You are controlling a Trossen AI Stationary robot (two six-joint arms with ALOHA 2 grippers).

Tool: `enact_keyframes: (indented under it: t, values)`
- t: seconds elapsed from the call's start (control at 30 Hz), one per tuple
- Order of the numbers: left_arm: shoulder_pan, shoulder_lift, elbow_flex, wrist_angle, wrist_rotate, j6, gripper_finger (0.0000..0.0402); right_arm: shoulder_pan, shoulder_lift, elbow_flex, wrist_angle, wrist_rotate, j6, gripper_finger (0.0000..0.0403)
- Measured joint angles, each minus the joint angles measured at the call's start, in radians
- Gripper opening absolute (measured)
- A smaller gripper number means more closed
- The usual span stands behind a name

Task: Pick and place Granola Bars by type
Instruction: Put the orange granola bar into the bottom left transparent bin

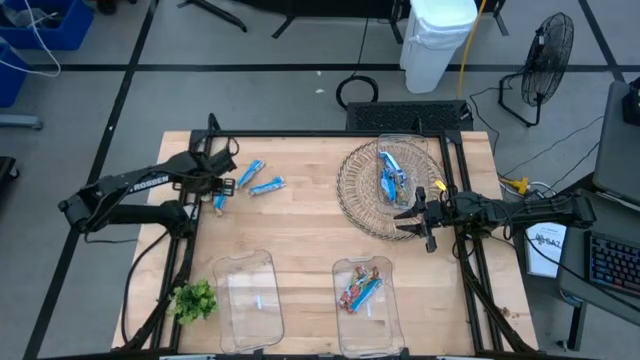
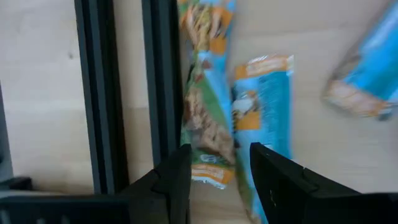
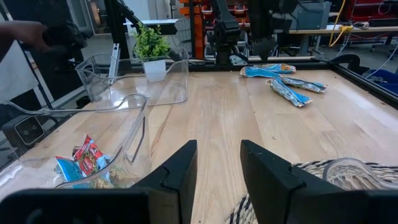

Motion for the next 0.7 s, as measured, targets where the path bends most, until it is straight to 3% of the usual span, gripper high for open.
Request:
enact_keyframes:
  t: [0.7]
  values:
    - [0.013,0.222,-0.041,0.139,0.008,0.009,0.0167,0.0,0.0,0.0,0.0,0.0,0.0,0.0114]
